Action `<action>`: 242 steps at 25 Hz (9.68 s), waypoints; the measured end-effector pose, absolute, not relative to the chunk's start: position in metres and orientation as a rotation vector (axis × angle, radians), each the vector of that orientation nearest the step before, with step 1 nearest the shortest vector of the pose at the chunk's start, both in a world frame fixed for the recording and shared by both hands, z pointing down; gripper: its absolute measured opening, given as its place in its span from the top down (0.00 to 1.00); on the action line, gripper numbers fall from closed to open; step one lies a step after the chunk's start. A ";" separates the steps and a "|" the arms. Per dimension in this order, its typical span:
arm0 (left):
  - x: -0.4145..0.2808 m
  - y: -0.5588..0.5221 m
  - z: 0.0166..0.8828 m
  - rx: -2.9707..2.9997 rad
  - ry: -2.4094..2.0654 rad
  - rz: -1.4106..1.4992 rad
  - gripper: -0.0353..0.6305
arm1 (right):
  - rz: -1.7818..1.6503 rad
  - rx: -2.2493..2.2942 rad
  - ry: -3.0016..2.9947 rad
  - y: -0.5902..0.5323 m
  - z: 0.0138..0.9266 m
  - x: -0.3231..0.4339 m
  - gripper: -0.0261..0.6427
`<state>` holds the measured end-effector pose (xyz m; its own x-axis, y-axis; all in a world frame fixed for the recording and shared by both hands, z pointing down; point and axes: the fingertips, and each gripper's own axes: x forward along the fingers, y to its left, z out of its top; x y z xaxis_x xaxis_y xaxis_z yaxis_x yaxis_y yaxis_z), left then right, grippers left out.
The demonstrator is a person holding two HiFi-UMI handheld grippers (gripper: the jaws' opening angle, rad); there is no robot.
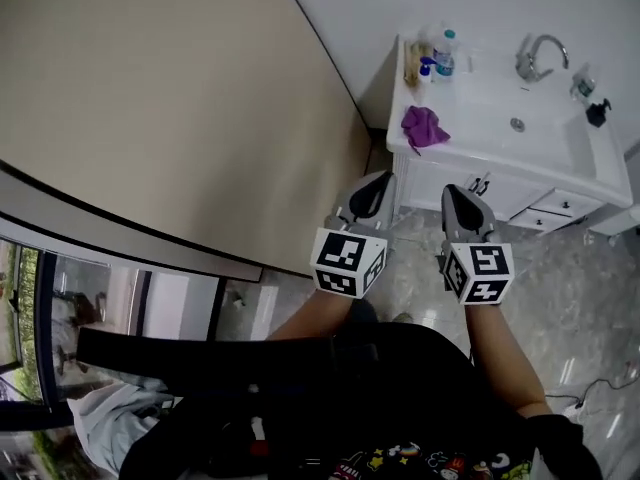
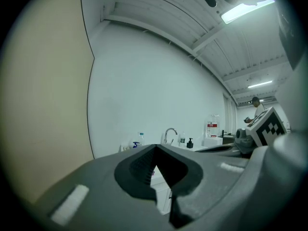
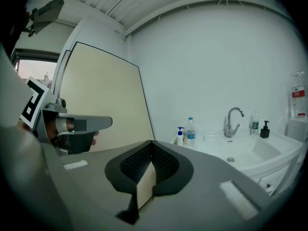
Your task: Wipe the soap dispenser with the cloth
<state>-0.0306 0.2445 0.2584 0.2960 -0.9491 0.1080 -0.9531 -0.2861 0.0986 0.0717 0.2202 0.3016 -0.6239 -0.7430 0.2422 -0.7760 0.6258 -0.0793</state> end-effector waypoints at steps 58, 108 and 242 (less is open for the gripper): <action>-0.084 -0.123 0.377 2.412 -1.366 0.243 0.95 | 0.605 1.192 -2.124 -0.123 0.483 -0.008 0.82; -0.091 -0.137 0.394 2.338 -1.382 0.263 0.95 | 0.684 0.962 -2.025 -0.125 0.555 -0.016 0.82; -0.057 -0.156 0.401 2.369 -1.296 0.347 0.95 | 0.437 1.055 -2.558 -0.141 0.406 -0.023 0.82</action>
